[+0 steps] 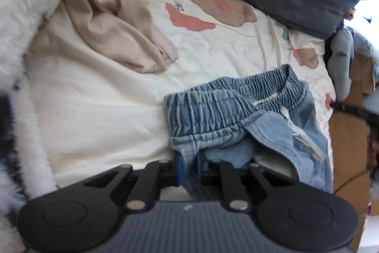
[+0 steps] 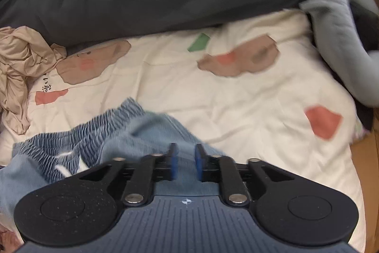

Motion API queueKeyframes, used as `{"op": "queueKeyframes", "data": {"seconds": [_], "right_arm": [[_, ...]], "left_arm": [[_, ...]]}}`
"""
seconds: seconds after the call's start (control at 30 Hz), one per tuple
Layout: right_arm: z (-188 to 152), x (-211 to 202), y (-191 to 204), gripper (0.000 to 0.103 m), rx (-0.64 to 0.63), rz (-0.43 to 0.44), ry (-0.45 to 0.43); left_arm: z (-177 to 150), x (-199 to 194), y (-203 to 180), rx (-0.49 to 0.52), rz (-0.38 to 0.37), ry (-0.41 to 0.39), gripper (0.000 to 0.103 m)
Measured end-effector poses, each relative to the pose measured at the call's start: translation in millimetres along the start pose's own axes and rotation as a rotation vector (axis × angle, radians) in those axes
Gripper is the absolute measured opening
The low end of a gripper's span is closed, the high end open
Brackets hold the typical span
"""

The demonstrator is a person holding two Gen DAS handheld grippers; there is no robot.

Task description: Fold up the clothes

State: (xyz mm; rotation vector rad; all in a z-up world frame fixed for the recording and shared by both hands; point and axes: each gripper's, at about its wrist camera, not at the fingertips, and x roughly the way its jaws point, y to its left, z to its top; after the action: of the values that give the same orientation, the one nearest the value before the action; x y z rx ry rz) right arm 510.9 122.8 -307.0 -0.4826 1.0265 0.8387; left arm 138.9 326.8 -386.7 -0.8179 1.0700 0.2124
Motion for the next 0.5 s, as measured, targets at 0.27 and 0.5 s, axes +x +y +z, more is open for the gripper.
{"op": "queueKeyframes", "data": {"seconds": [0.27,0.5], "right_arm": [[31.9,42.6,12.8,0.034,-0.073,0.055,0.032],[45.8,66.6,20.1,0.042,-0.155,0.141,0.085]], "left_arm": [[1.9,-16.4,-0.2,0.070,0.009,0.019,0.010],[0.9,-10.7,6.5,0.050,0.000,0.041,0.010]]}}
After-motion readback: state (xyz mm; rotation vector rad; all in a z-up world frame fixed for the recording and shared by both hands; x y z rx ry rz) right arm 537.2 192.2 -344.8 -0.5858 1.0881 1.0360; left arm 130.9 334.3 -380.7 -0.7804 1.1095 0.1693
